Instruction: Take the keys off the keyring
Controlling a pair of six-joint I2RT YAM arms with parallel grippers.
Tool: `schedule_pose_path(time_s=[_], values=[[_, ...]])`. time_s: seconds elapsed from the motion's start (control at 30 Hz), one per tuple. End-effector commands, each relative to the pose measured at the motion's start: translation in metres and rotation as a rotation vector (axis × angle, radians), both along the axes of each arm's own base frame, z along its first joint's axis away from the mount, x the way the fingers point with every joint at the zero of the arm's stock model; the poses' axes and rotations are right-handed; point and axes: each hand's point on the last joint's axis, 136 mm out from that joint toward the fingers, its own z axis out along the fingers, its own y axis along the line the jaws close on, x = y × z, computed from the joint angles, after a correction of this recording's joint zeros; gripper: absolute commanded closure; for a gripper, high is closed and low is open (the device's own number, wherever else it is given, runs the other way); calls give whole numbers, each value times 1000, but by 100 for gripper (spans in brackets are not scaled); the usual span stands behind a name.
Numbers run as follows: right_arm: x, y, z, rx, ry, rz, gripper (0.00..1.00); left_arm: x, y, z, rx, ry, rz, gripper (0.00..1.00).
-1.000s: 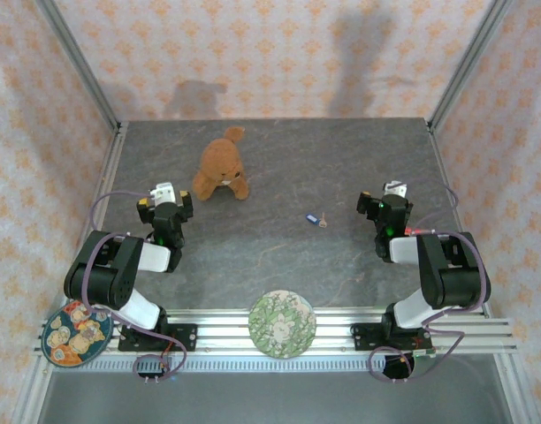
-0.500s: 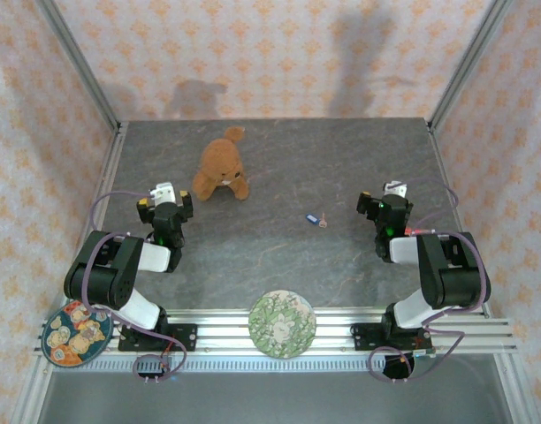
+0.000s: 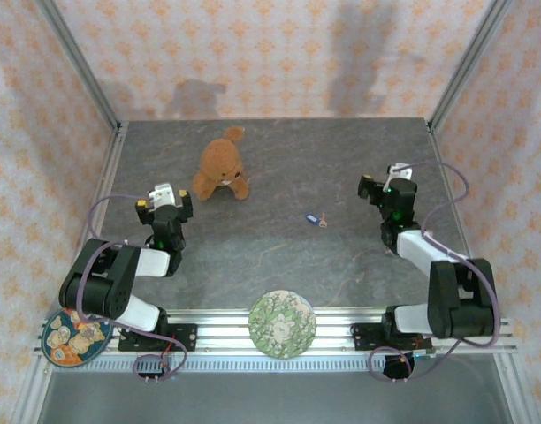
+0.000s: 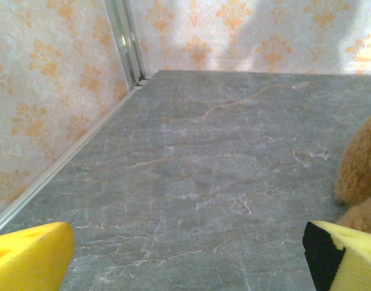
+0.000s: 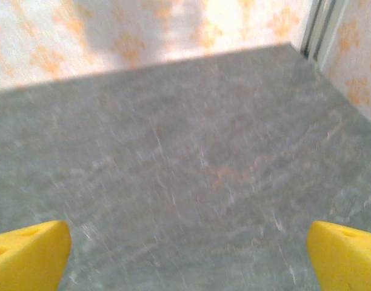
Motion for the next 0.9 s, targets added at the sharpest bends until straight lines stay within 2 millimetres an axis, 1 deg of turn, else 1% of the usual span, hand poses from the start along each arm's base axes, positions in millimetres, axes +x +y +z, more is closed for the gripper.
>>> schedule_pose_path(time_s=[0.0,0.03,0.07,0.13,0.17,0.2,0.27,0.3,0.37,0.43,0.5,0.53,0.6,0.67,0.77,0.87], values=[[-7,8,16,96,11,24,1,0,11,40,19,0,93,0],[-7,8,24,137,0,6,1,2,9,50,5,-11,84,0],[-9,2,31,207,-2,-56,1,5,5,62,-16,-32,61,0],[-23,-27,20,373,57,-337,1,5,2,83,-119,-97,51,0],[-29,-36,17,439,74,-431,1,4,3,89,-210,-121,59,0],[-27,-27,18,474,94,-386,1,5,2,93,-301,-139,49,0],[-22,-5,19,532,117,-269,11,8,0,96,-457,-170,29,0],[-22,2,17,559,133,-233,13,9,-4,97,-523,-185,4,0],[-24,12,14,575,176,-187,17,13,-23,102,-614,-209,-110,0],[-28,22,6,559,253,-141,22,14,-44,109,-677,-212,-226,0],[-33,34,-5,544,343,-74,31,12,-62,110,-754,-189,-307,0],[-35,39,-10,546,377,-56,32,11,-71,110,-779,-169,-348,1],[-39,53,-22,560,439,3,36,6,-90,108,-813,-113,-428,7],[-41,67,-33,566,485,46,38,-1,-109,104,-817,-52,-477,13],[-42,87,-50,550,567,100,41,-14,-143,97,-789,31,-547,16],[-41,110,-67,558,649,163,49,-23,-175,85,-795,109,-603,21]])
